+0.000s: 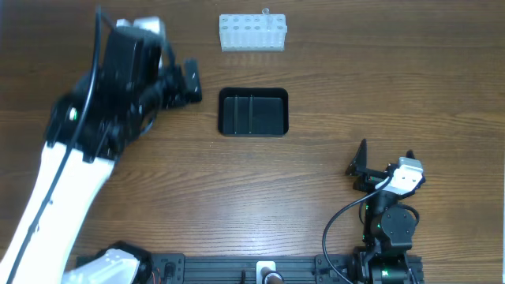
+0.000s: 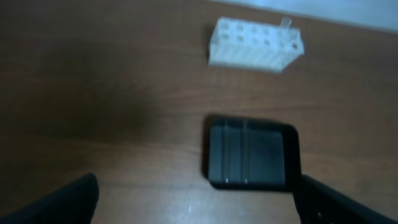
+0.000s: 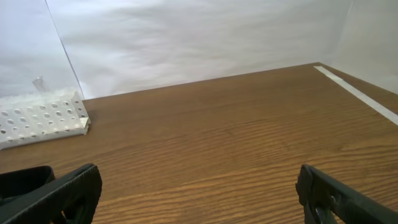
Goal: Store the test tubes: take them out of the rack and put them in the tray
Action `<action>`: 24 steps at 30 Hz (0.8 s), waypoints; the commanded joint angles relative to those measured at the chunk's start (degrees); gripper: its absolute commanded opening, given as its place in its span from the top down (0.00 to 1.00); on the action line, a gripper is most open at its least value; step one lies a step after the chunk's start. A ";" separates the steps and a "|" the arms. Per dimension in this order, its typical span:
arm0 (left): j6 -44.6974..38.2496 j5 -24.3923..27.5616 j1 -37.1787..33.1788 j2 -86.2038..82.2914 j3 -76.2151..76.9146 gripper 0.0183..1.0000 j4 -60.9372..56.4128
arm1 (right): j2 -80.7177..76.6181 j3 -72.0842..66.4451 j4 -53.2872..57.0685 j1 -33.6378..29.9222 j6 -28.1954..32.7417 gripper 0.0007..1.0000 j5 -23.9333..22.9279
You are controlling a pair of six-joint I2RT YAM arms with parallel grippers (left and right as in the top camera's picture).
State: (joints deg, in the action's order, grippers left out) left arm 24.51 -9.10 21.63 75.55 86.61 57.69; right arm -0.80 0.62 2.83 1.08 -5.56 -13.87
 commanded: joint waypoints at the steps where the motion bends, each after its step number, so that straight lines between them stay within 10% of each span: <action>1: -0.07 -1.86 -2.10 -12.74 -15.96 0.00 -9.79 | 0.52 -0.31 0.11 -0.26 0.31 0.01 0.09; 24: -4.81 3.28 -18.51 -56.43 -74.38 0.00 -81.77 | 0.52 -0.31 0.13 -0.26 0.28 0.01 0.09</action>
State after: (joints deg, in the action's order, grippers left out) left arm 20.78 -6.85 4.62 22.90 17.43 -20.75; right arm -0.80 0.62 2.79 1.08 -5.56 -13.89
